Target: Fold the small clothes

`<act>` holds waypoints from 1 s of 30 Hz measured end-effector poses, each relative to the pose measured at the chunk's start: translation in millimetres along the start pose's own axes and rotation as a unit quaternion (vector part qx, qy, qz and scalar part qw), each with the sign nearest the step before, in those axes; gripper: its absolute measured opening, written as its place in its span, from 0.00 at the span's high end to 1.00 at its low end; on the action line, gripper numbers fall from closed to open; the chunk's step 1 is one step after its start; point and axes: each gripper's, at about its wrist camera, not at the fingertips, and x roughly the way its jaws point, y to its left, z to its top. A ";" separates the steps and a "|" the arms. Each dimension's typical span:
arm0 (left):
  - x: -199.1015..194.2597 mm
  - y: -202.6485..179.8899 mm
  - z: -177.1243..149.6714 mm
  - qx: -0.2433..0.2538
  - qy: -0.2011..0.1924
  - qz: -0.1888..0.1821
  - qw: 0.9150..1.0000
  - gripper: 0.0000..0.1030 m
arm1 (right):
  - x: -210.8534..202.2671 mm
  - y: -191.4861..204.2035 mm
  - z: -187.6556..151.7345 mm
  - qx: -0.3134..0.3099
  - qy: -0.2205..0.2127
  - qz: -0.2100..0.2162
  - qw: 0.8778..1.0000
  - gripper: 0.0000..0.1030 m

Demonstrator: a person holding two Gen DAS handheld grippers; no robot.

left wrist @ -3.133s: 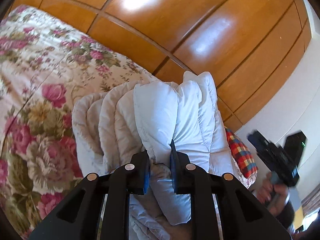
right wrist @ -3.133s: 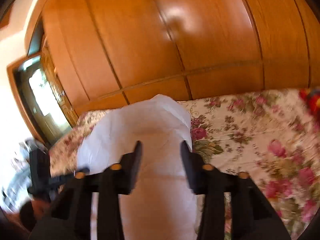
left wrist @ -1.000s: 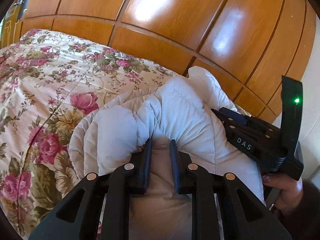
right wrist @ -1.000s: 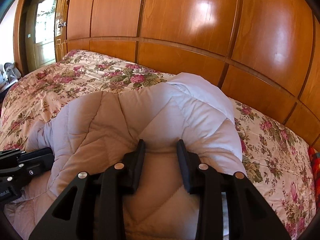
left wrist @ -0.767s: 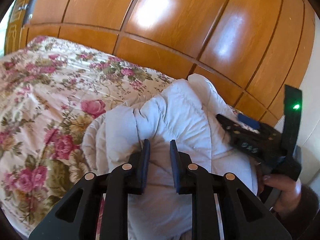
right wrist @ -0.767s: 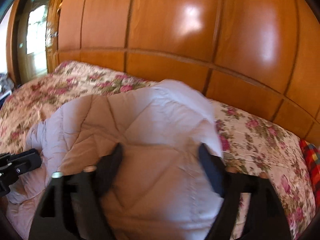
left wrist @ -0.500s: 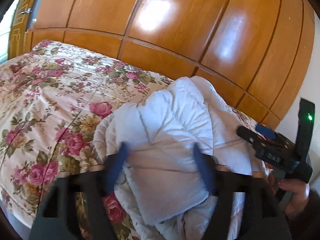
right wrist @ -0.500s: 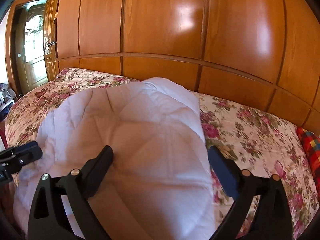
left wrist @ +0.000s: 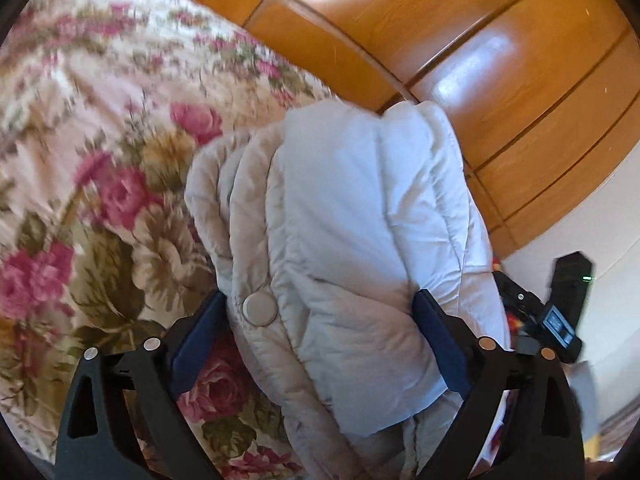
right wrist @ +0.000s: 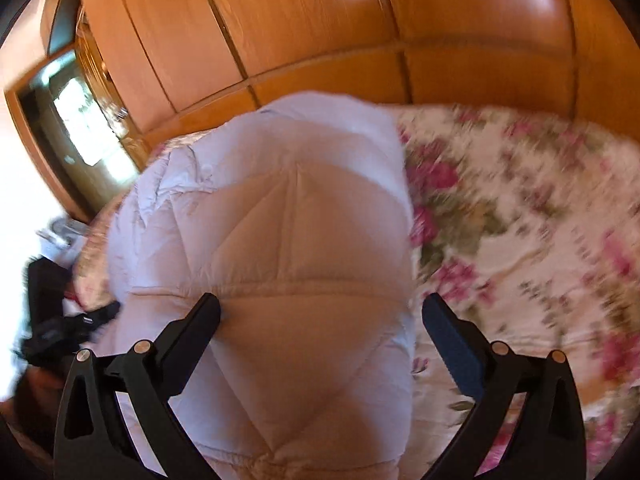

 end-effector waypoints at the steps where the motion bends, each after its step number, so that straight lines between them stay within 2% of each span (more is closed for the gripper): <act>1: 1.8 3.2 -0.1 -0.009 0.006 -0.010 1.000 0.09 | 3.0 -7.8 2.2 0.018 0.010 0.020 1.000 0.02; 6: 11.6 11.2 2.5 -0.031 0.031 -0.050 0.998 0.08 | 24.9 -36.7 7.4 0.099 0.062 0.112 0.987 0.02; 10: 22.0 12.2 6.6 -0.028 0.050 -0.076 0.995 0.06 | 38.7 -42.1 8.0 0.113 0.080 0.149 0.979 0.02; 14: 34.5 4.0 14.2 0.006 0.066 -0.085 0.994 0.05 | 48.7 -44.9 7.1 0.126 0.087 0.175 0.973 0.02; 16: 41.2 -4.8 14.7 0.029 0.080 -0.087 0.993 0.07 | 49.1 -36.3 5.9 0.114 0.081 0.171 0.975 0.04; 19: 48.8 -15.0 17.3 0.048 0.088 -0.104 0.990 0.21 | 39.9 -14.7 9.4 0.066 0.062 0.136 0.987 0.13; 21: 53.5 -15.4 23.1 0.050 0.086 -0.111 0.989 0.27 | 32.1 -2.6 14.1 0.044 0.040 0.117 0.991 0.25; 24: 57.7 -18.2 35.3 0.052 0.079 -0.110 0.989 0.36 | 22.9 12.3 22.0 0.017 0.007 0.104 0.994 0.37; 27: 60.4 -24.9 48.2 0.064 0.070 -0.107 0.990 0.40 | 16.4 30.8 30.7 -0.035 -0.031 0.074 0.996 0.40; 30: 69.9 -31.8 69.3 0.079 0.058 -0.099 0.990 0.41 | 18.3 32.8 39.5 -0.057 -0.067 0.050 0.995 0.41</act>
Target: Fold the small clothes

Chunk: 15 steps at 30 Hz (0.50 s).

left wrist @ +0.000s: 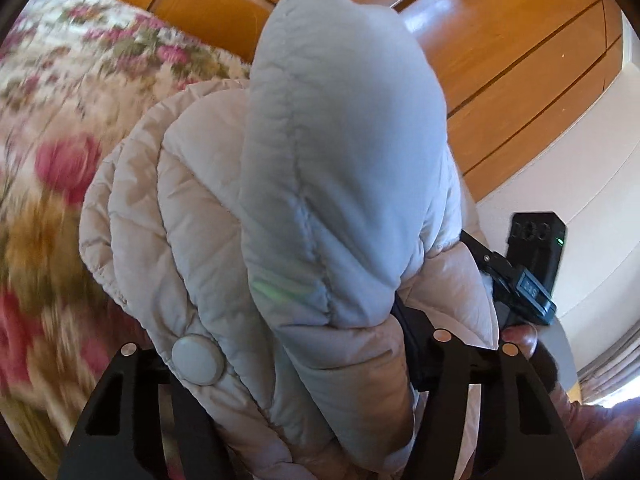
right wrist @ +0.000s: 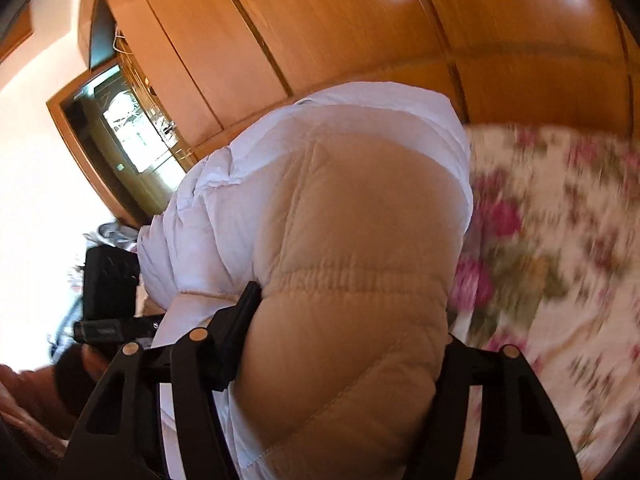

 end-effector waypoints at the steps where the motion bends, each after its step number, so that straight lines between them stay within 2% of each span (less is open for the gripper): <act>1: 5.1 0.0 10.4 0.004 -0.003 0.003 1.000 0.41 | 1.6 -3.7 3.6 -0.003 -0.011 -0.010 1.000 0.41; 10: 53.9 -10.9 107.0 0.060 -0.022 0.038 0.997 0.42 | 24.1 -44.2 46.8 -0.031 -0.076 -0.091 0.992 0.41; 15: 93.5 -10.2 142.3 0.085 -0.019 0.077 0.993 0.42 | 45.3 -80.3 64.8 -0.014 -0.077 -0.116 0.990 0.41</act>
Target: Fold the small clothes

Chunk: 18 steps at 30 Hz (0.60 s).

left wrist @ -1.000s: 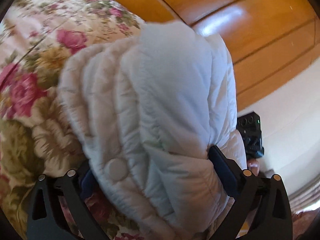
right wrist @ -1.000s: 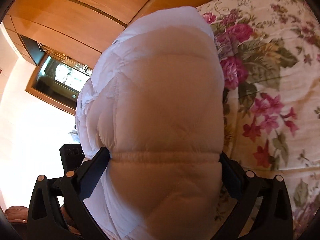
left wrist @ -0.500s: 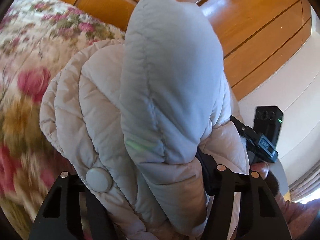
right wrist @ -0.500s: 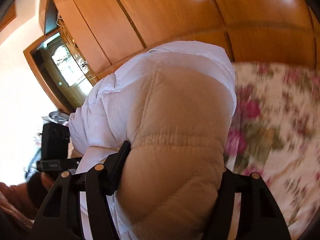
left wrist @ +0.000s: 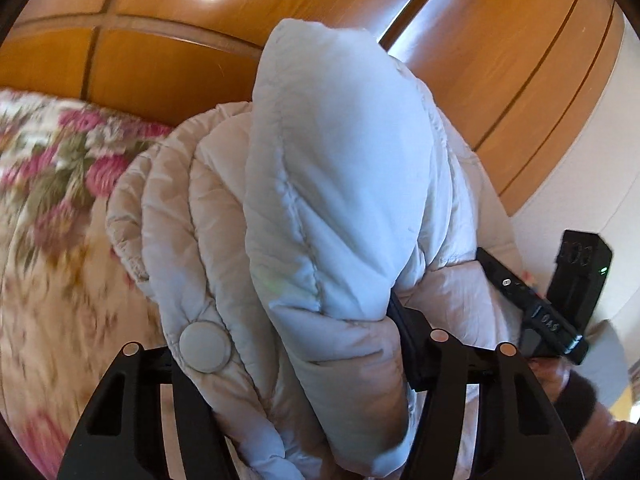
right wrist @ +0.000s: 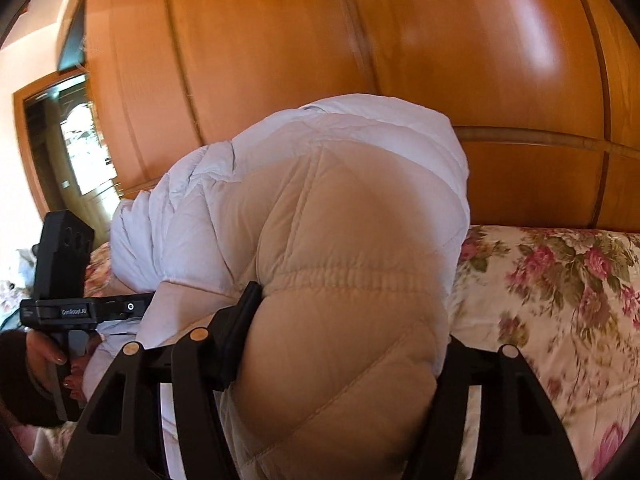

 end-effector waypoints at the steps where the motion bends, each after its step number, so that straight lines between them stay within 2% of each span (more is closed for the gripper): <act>1: 10.9 2.9 7.1 0.003 0.005 0.008 1.000 0.41 | 6.6 -6.4 -0.4 0.010 0.006 -0.005 1.000 0.41; 5: 39.8 21.2 17.9 -0.019 0.032 0.025 0.999 0.28 | 26.5 -32.1 -11.2 0.061 0.043 -0.030 0.997 0.35; 9: 58.8 38.6 16.1 -0.040 0.048 0.031 0.998 0.13 | 26.0 -32.6 -23.3 0.068 0.038 -0.046 0.996 0.27; 10: 58.0 40.2 15.0 -0.042 0.044 0.035 0.998 0.13 | 23.9 -30.3 -21.0 0.063 0.038 -0.053 0.996 0.26; 11: 53.7 38.2 13.3 -0.035 0.035 0.043 0.998 0.13 | 22.3 -30.2 -17.1 0.063 0.038 -0.059 0.996 0.23; 12: 45.5 34.3 5.4 -0.030 0.028 0.049 0.998 0.13 | 18.2 -28.4 -16.8 0.067 0.038 -0.072 0.994 0.14; 14: 25.4 18.0 -8.4 -0.020 0.013 0.071 0.997 0.12 | 10.4 -28.0 -17.0 0.076 0.034 -0.095 0.992 0.02; 18: -14.4 -2.7 -26.0 -0.005 -0.018 0.113 0.993 0.12 | -20.8 -23.3 -26.2 0.082 0.019 -0.100 0.991 0.02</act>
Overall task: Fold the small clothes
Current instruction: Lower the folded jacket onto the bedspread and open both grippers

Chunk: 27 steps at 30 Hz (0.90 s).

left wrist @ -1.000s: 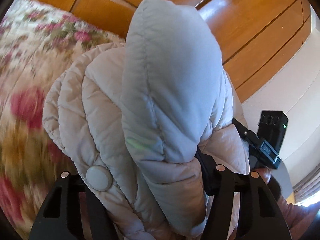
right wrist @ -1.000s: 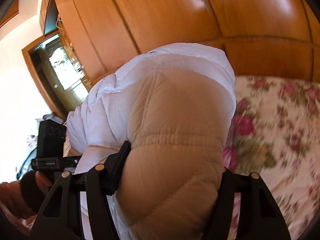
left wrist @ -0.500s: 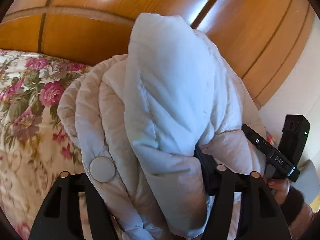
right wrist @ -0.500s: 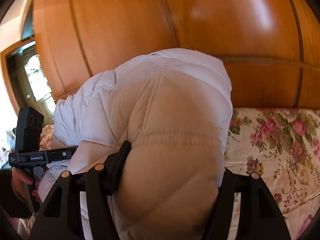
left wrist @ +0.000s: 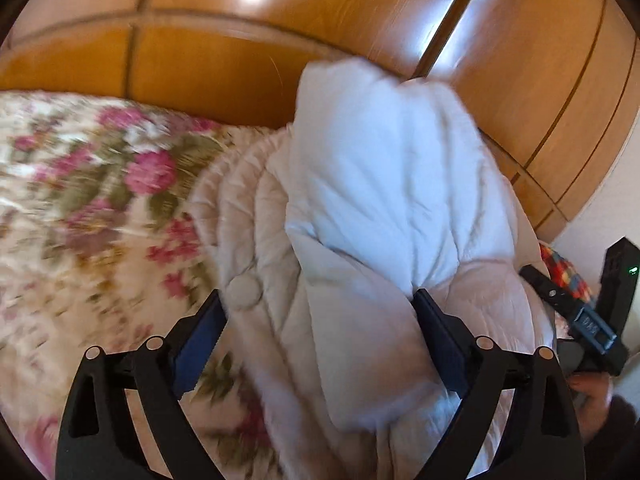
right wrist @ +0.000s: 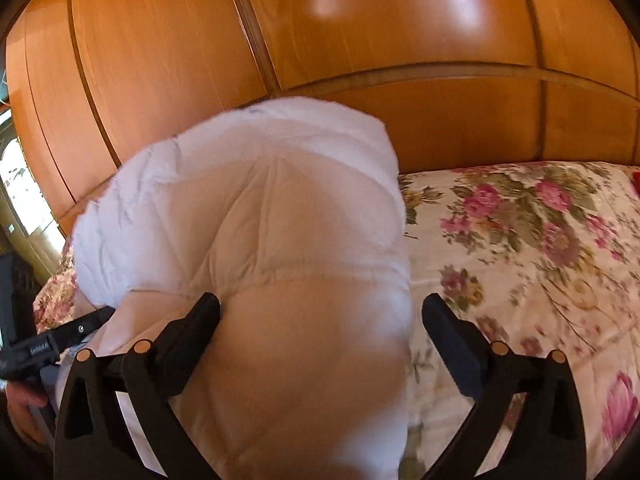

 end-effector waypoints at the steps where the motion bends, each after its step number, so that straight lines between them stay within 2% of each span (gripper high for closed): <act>1: -13.7 -3.5 -5.4 0.004 -0.012 0.007 1.000 0.12 | -8.0 0.8 -4.2 -0.003 -0.003 -0.001 1.000 0.02; 3: -40.1 -9.6 -15.7 0.007 -0.035 0.021 0.999 0.12 | -30.8 8.7 -12.6 -0.014 -0.017 -0.013 1.000 0.02; 7: -66.8 -19.7 -24.0 0.008 -0.081 0.037 0.996 0.12 | -64.1 26.7 -28.1 -0.030 -0.050 -0.034 0.998 0.02; 9: -67.1 -21.9 -30.7 0.019 -0.077 0.058 0.995 0.12 | -62.2 36.2 -31.9 -0.040 -0.038 -0.038 0.998 0.02; 11: -45.2 -25.0 -31.1 0.035 -0.057 0.101 0.993 0.11 | -48.6 45.7 -33.6 -0.057 -0.021 -0.042 0.997 0.02; 14: -18.3 -18.0 -33.8 0.051 -0.029 0.145 0.988 0.11 | -19.0 54.8 -41.3 -0.075 0.024 -0.054 0.995 0.02; 16: -7.4 -14.4 -38.1 0.058 -0.018 0.162 0.985 0.11 | -5.9 49.6 -46.4 -0.072 0.028 -0.061 0.995 0.02; 21: -20.0 -8.3 -50.9 0.032 -0.029 0.147 0.988 0.11 | -18.6 42.2 -52.9 -0.047 0.017 -0.057 0.997 0.02; 24: -43.4 -12.7 -64.2 0.006 -0.048 0.129 0.990 0.11 | -43.6 37.7 -60.8 -0.022 0.006 -0.045 0.999 0.02; 27: -63.1 -20.6 -80.9 0.002 -0.061 0.125 0.990 0.08 | -67.0 38.8 -75.1 -0.018 0.002 -0.049 0.999 0.02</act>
